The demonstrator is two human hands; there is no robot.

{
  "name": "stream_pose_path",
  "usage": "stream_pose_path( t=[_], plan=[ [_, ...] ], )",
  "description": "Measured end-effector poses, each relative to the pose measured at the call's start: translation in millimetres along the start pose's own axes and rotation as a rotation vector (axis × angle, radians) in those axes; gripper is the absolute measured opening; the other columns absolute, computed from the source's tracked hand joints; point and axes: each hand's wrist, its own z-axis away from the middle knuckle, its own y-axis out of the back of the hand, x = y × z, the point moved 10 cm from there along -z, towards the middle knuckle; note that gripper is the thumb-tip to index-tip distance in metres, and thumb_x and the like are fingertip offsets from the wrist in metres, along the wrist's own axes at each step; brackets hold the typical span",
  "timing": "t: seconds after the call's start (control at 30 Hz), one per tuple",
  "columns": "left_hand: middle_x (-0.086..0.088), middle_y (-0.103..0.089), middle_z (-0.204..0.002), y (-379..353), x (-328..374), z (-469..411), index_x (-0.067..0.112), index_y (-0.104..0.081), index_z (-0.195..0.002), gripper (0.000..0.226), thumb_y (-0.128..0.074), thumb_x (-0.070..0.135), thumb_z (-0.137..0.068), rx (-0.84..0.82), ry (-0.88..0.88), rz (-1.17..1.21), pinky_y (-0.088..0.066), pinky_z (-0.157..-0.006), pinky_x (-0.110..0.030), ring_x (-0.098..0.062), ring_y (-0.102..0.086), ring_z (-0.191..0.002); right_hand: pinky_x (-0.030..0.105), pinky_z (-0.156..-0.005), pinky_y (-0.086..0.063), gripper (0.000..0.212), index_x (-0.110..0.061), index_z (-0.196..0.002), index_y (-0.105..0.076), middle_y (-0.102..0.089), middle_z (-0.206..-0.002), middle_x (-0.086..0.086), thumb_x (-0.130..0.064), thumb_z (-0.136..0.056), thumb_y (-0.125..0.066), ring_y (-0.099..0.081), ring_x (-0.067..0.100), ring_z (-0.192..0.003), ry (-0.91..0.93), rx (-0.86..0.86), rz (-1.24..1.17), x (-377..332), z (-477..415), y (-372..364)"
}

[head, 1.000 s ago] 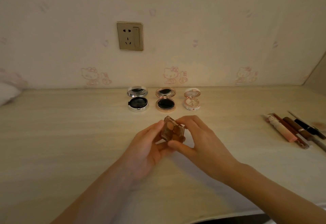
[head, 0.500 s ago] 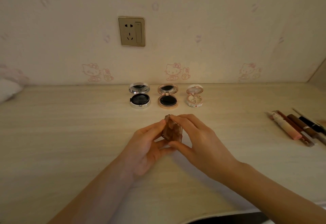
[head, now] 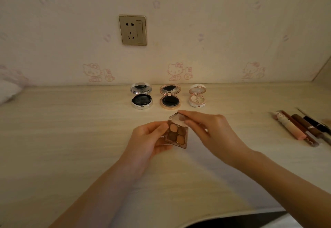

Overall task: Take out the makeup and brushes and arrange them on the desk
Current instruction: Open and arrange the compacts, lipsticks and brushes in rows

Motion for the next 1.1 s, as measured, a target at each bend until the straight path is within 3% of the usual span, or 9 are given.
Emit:
stream_pose_path(
  t=[0.13, 0.27, 0.37, 0.43, 0.53, 0.6, 0.7, 0.87, 1.1],
  plan=[
    [0.005, -0.076, -0.081, 8, 19, 5, 0.025, -0.070, -0.100, 0.013, -0.068, 0.021, -0.087, 0.099, -0.222, -0.432, -0.054, -0.064, -0.018, -0.006, -0.070, -0.074, 0.016, -0.084, -0.048, 0.030, -0.026, -0.125, -0.062, -0.070, -0.112, -0.010, -0.027, -0.097, -0.051, -0.063, 0.003, -0.100, -0.009, -0.078, 0.102, 9, -9, -7],
    [0.018, -0.071, -0.084, -1, 27, 11, 0.034, -0.069, -0.096, 0.018, -0.075, 0.027, -0.080, 0.100, -0.369, -0.716, -0.044, -0.069, -0.004, 0.008, -0.065, -0.081, 0.017, -0.085, -0.048, 0.030, -0.022, -0.124, -0.064, -0.071, -0.110, -0.009, -0.027, -0.097, -0.051, -0.063, 0.004, -0.098, -0.029, -0.128, 0.126, 19, -14, -15],
    [0.018, -0.059, -0.099, -6, 24, 13, 0.039, -0.068, -0.104, 0.031, -0.076, 0.042, -0.074, 0.110, -0.416, -0.953, -0.038, -0.078, -0.006, 0.004, -0.056, -0.094, 0.011, -0.085, -0.044, 0.029, -0.022, -0.123, -0.064, -0.070, -0.113, -0.009, -0.026, -0.097, -0.051, -0.062, 0.005, -0.100, -0.040, -0.156, 0.160, 26, -17, -20],
    [0.022, -0.050, -0.098, -9, 23, 14, 0.039, -0.068, -0.109, 0.039, -0.077, 0.043, -0.071, 0.103, -0.458, -1.044, -0.033, -0.081, -0.010, 0.000, -0.048, -0.099, 0.011, -0.085, -0.041, 0.028, -0.020, -0.122, -0.065, -0.069, -0.115, -0.008, -0.024, -0.097, -0.052, -0.062, 0.008, -0.101, -0.041, -0.169, 0.175, 28, -18, -24],
    [0.027, -0.057, -0.108, -20, 23, 16, 0.032, -0.069, -0.111, 0.036, -0.077, 0.034, -0.075, 0.058, -0.562, -1.154, -0.027, -0.086, -0.009, -0.005, -0.042, -0.108, 0.016, -0.085, -0.043, 0.027, -0.020, -0.120, -0.066, -0.070, -0.113, -0.008, -0.022, -0.097, -0.052, -0.063, 0.010, -0.100, -0.045, -0.179, 0.180, 30, -19, -27],
    [0.018, -0.062, -0.115, -21, 23, 15, 0.029, -0.071, -0.109, 0.031, -0.075, 0.032, -0.078, 0.056, -0.595, -1.182, -0.026, -0.089, -0.010, -0.007, -0.040, -0.110, 0.017, -0.085, -0.045, 0.026, -0.020, -0.119, -0.067, -0.070, -0.112, -0.007, -0.021, -0.097, -0.052, -0.063, 0.010, -0.100, -0.044, -0.193, 0.170, 30, -19, -30],
    [0.017, -0.065, -0.110, -21, 25, 16, 0.028, -0.073, -0.105, 0.027, -0.076, 0.029, -0.078, 0.064, -0.631, -1.168, -0.025, -0.086, -0.009, -0.006, -0.041, -0.106, 0.019, -0.085, -0.046, 0.026, -0.021, -0.118, -0.068, -0.071, -0.110, -0.007, -0.020, -0.097, -0.053, -0.063, 0.009, -0.098, -0.036, -0.208, 0.152, 28, -19, -33],
    [0.020, -0.066, -0.104, -19, 25, 16, 0.026, -0.074, -0.101, 0.025, -0.077, 0.026, -0.077, 0.075, -0.645, -1.143, -0.026, -0.084, -0.006, -0.005, -0.045, -0.104, 0.004, -0.078, -0.037, 0.027, -0.022, -0.119, -0.066, -0.070, -0.110, -0.007, -0.021, -0.097, -0.051, -0.061, 0.007, -0.098, -0.051, -0.265, 0.178, 31, -21, -39],
    [0.024, -0.063, -0.101, -17, 24, 14, 0.027, -0.073, -0.101, 0.026, -0.078, 0.028, -0.076, 0.092, -0.646, -1.154, -0.031, -0.086, -0.013, -0.005, -0.046, -0.104, 0.012, -0.075, -0.040, 0.027, -0.022, -0.119, -0.066, -0.071, -0.106, -0.003, -0.023, -0.097, -0.051, -0.062, 0.011, -0.097, -0.121, -0.304, 0.150, 37, -31, -39]
  ],
)
